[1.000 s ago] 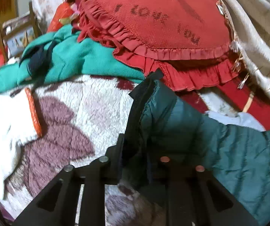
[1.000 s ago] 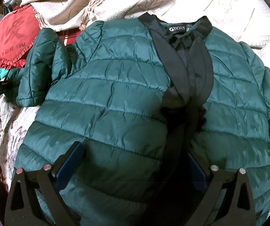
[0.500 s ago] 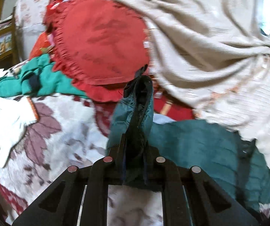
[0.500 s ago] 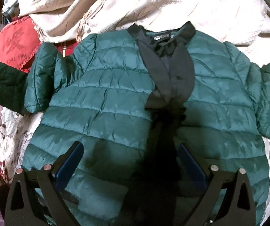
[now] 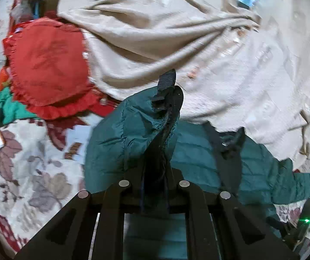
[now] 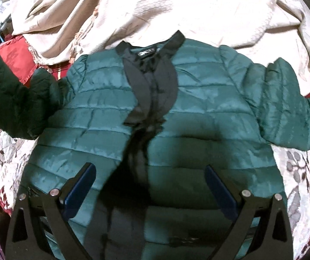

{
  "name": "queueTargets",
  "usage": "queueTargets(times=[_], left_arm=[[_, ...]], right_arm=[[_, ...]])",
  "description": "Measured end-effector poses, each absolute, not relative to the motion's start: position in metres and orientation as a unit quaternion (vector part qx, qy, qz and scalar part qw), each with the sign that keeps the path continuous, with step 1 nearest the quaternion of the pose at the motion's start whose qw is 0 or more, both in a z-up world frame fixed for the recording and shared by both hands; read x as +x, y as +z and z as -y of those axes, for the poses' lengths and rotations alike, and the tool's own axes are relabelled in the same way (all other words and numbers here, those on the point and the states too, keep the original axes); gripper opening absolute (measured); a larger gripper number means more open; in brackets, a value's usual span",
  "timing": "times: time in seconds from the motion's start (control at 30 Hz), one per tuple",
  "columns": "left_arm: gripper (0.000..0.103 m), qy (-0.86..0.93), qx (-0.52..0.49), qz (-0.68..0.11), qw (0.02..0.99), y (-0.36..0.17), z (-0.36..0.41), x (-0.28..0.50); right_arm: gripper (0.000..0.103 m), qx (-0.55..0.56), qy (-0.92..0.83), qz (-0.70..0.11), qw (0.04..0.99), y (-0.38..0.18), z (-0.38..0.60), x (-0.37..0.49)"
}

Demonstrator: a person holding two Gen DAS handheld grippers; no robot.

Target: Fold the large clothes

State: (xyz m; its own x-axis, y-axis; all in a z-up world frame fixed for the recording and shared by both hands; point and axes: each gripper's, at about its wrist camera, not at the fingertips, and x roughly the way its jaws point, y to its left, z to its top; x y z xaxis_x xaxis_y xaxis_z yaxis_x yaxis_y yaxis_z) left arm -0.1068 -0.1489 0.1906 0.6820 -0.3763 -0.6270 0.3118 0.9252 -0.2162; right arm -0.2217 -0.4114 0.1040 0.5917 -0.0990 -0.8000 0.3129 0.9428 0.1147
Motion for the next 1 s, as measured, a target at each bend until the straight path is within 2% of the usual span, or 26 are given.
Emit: queueTargets(times=[0.3,0.53,0.83,1.0], left_arm=[[0.000,-0.225,-0.028,-0.364,0.903,0.181,0.212,-0.123],[0.000,-0.236,-0.014,-0.379,0.895,0.168,0.253,-0.127],[0.000,-0.251,0.010,-0.390,0.886,0.155,0.301,-0.134],[0.000,-0.279,0.016,-0.401,0.872,0.146,0.333,-0.139]], right_arm=[[0.102,0.110,-0.120,-0.445,0.881,0.098,0.439,-0.237],[0.102,0.056,-0.138,-0.413,0.898,0.109,0.455,-0.233],[0.102,0.066,-0.138,-0.439,0.885,0.085,0.484,-0.235],[0.102,0.090,-0.166,-0.425,0.885,0.094,0.511,-0.248]])
